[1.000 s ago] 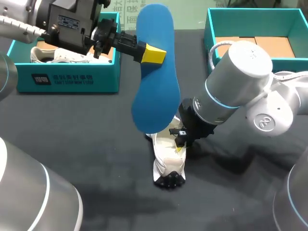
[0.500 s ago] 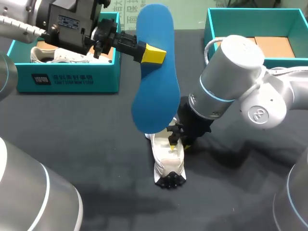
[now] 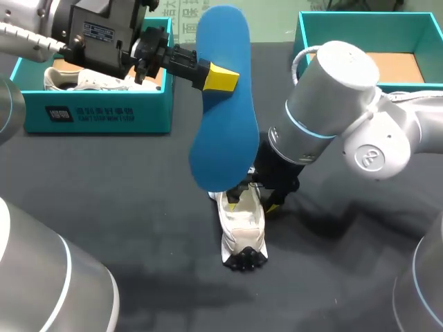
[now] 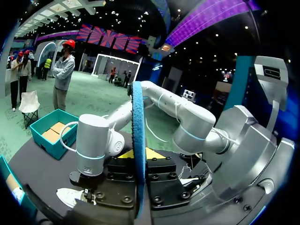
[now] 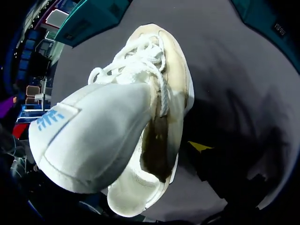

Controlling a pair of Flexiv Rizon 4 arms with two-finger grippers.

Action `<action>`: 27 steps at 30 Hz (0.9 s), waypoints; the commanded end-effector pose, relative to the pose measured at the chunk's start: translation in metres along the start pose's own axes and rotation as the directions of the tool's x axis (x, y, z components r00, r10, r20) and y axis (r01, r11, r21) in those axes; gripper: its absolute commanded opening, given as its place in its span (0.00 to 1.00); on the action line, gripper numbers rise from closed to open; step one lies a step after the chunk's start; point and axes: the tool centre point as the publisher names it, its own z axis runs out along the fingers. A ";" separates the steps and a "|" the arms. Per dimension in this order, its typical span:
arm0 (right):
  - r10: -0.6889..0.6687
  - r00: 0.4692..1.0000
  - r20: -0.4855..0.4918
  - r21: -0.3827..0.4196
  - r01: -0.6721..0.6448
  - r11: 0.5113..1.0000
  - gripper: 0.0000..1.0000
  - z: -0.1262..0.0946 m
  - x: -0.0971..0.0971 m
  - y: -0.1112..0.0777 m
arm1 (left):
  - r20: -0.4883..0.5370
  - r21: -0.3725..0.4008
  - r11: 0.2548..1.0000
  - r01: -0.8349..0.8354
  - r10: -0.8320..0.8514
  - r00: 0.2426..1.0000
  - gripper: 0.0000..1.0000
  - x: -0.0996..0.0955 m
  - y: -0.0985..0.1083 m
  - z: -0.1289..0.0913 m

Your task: Take the shoe out of the shoebox, open the shoe tongue, remove and reinsert the insole, then place the shoe into the shoebox

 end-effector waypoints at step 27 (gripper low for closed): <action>-0.075 0.897 -0.436 -0.015 0.076 0.997 1.00 -0.084 -0.015 -0.006 | 0.226 -0.022 0.806 -0.591 0.580 0.783 0.00 -0.016 -0.027 -0.037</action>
